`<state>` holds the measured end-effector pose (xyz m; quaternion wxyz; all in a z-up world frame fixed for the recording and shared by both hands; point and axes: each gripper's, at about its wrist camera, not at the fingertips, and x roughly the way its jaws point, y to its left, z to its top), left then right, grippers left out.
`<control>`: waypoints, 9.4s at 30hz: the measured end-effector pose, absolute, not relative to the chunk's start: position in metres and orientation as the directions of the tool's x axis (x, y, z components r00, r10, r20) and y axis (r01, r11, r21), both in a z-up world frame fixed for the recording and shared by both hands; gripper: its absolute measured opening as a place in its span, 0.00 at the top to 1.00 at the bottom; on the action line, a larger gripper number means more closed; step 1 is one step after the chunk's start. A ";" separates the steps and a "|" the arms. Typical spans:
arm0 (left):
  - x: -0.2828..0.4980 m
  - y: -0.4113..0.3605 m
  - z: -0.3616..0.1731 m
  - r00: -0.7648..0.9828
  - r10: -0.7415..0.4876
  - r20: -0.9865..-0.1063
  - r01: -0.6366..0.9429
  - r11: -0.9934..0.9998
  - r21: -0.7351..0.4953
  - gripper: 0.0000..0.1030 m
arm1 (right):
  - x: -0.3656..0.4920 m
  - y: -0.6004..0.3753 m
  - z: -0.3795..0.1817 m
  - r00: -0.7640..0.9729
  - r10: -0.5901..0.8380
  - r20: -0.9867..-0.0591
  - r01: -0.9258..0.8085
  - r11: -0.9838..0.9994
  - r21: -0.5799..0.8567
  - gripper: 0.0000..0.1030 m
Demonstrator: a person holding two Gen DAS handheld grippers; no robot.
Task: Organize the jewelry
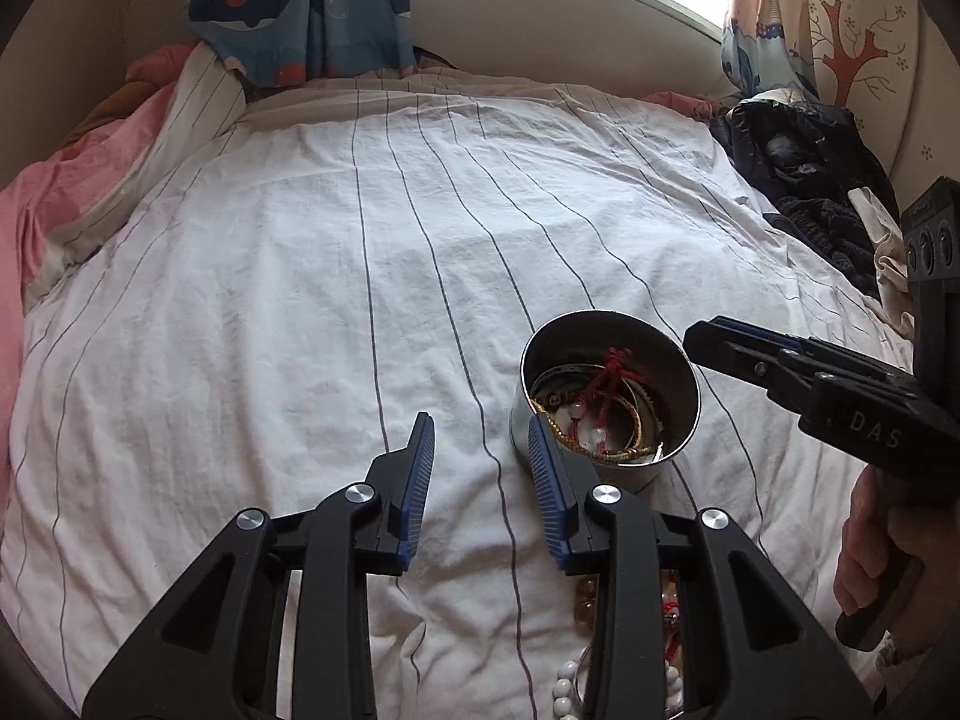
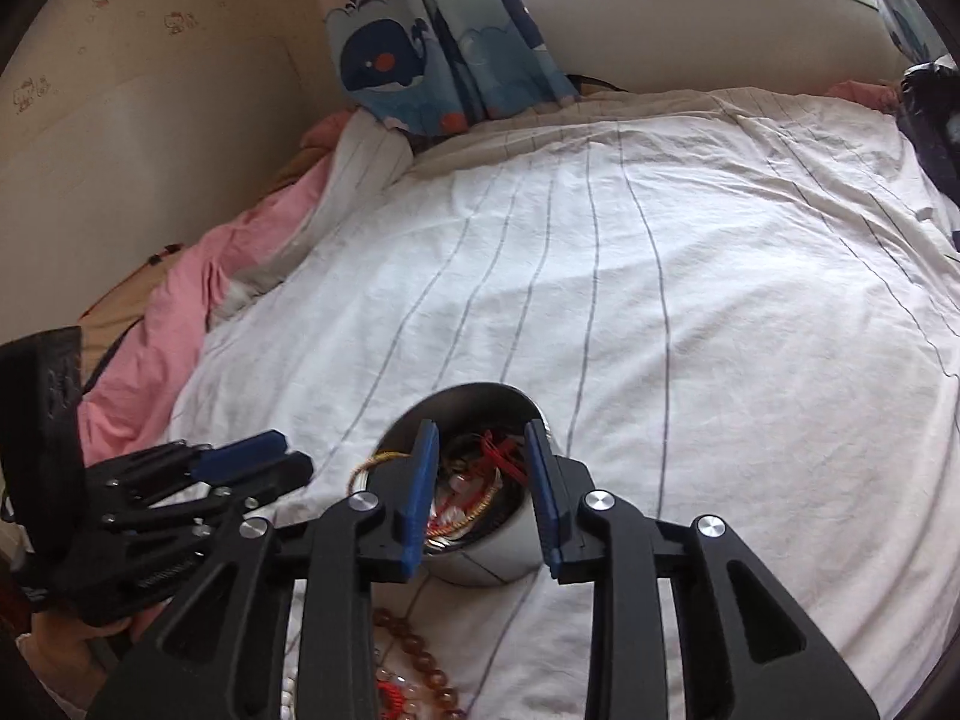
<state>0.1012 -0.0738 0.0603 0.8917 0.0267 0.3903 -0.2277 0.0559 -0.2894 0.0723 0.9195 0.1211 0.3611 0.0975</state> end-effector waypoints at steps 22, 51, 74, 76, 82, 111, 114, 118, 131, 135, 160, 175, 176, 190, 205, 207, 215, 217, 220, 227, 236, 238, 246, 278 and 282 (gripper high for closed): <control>0.083 -0.035 0.051 0.596 -0.339 -0.728 0.367 0.921 -0.128 0.54 | 0.069 -0.218 0.048 0.625 0.255 -0.738 -0.241 0.962 0.128 0.87; 0.079 -0.031 0.056 0.596 -0.340 -0.727 0.365 0.922 -0.131 0.47 | 0.112 -0.236 0.033 0.364 0.520 -0.772 -0.348 0.845 0.405 0.79; 0.017 -0.077 0.026 0.475 -0.335 -0.813 0.554 0.833 -0.020 0.45 | -0.041 -0.260 0.034 0.527 0.311 -0.791 -0.224 0.949 0.224 0.63; 0.017 -0.085 0.019 0.461 -0.332 -0.823 0.568 0.823 -0.014 0.45 | -0.039 -0.266 0.034 0.536 0.311 -0.785 -0.208 0.950 0.234 0.63; 0.016 -0.101 0.011 0.430 -0.334 -0.839 0.599 0.801 -0.012 0.86 | -0.037 -0.271 0.034 0.543 0.300 -0.784 -0.185 0.954 0.237 0.63; 0.046 -0.064 0.037 0.423 -0.436 -0.794 0.518 0.836 -0.183 0.95 | -0.039 -0.254 0.032 0.528 0.311 -0.790 -0.256 0.945 0.201 0.62; 0.050 -0.046 0.039 0.403 -0.400 -0.823 0.484 0.856 -0.179 0.94 | -0.042 -0.248 0.034 0.529 0.325 -0.784 -0.286 0.938 0.196 0.62; 0.032 -0.018 0.046 0.393 -0.395 -0.830 0.464 0.865 -0.192 0.68 | -0.046 -0.240 0.038 0.546 0.336 -0.768 -0.317 0.931 0.182 0.61; -0.028 -0.020 0.036 0.423 -0.316 -0.849 0.550 0.834 -0.036 0.84 | -0.030 -0.235 0.032 0.552 0.378 -0.743 -0.312 0.920 0.237 0.93; -0.030 -0.010 0.063 0.444 -0.411 -0.796 0.547 0.828 -0.122 0.84 | -0.044 -0.245 0.048 0.588 0.424 -0.688 -0.323 0.904 0.282 0.94; -0.009 -0.060 0.065 0.557 -0.324 -0.764 0.531 0.847 0.028 0.84 | -0.052 -0.269 0.069 0.639 0.518 -0.569 -0.327 0.852 0.408 0.94; -0.004 -0.064 0.065 0.586 -0.304 -0.751 0.522 0.850 0.063 0.84 | -0.053 -0.269 0.074 0.649 0.530 -0.545 -0.343 0.844 0.413 0.94; -0.003 -0.064 0.065 0.586 -0.304 -0.751 0.522 0.851 0.063 0.84 | -0.053 -0.269 0.074 0.650 0.530 -0.544 -0.343 0.844 0.413 0.94; 0.009 -0.063 0.071 0.625 -0.312 -0.715 0.490 0.870 0.049 0.84 | -0.046 -0.273 0.081 0.693 0.530 -0.489 -0.335 0.837 0.433 0.94; 0.047 -0.076 0.093 0.681 -0.346 -0.645 0.432 0.901 -0.027 0.84 | -0.025 -0.280 0.087 0.752 0.486 -0.446 -0.285 0.849 0.445 0.94; 0.055 -0.080 0.095 0.677 -0.378 -0.631 0.437 0.897 -0.068 0.84 | -0.021 -0.279 0.087 0.759 0.471 -0.449 -0.276 0.858 0.433 0.94; 0.113 -0.110 0.065 0.570 -0.415 -0.709 0.439 0.883 -0.164 0.75 | 0.004 -0.276 0.096 0.815 0.396 -0.424 -0.233 0.892 0.387 0.94; 0.112 -0.104 0.063 0.579 -0.396 -0.713 0.428 0.891 -0.147 0.71 | 0.017 -0.271 0.094 0.811 0.395 -0.431 -0.230 0.893 0.386 0.94; 0.096 -0.085 0.065 0.626 -0.355 -0.694 0.409 0.907 -0.095 0.57 | 0.039 -0.261 0.087 0.785 0.390 -0.481 -0.223 0.903 0.368 0.93; 0.070 -0.043 0.056 0.617 -0.309 -0.724 0.358 0.929 -0.091 0.52 | 0.032 -0.242 0.088 0.772 0.263 -0.579 -0.168 0.963 0.213 0.68; 0.029 -0.040 0.039 0.580 -0.287 -0.762 0.378 0.924 -0.060 0.48 | -0.016 -0.244 0.094 0.766 0.198 -0.612 -0.142 0.980 0.139 0.62; 0.021 -0.042 0.037 0.577 -0.278 -0.768 0.389 0.920 -0.041 0.47 | -0.025 -0.245 0.090 0.755 0.186 -0.628 -0.136 0.982 0.128 0.60; 0.001 -0.049 0.032 0.569 -0.259 -0.781 0.422 0.907 0.007 0.42 | -0.055 -0.258 0.059 0.686 0.150 -0.712 -0.100 0.989 0.112 0.57; 0.046 -0.053 0.032 0.642 -0.168 -0.748 0.364 0.926 0.105 0.29 | -0.037 -0.247 0.022 0.631 -0.049 -0.774 -0.031 0.996 -0.088 0.55; 0.058 -0.071 0.003 0.562 -0.100 -0.821 0.401 0.901 0.164 0.26 | -0.035 -0.253 0.019 0.600 0.015 -0.800 -0.050 0.999 -0.019 0.55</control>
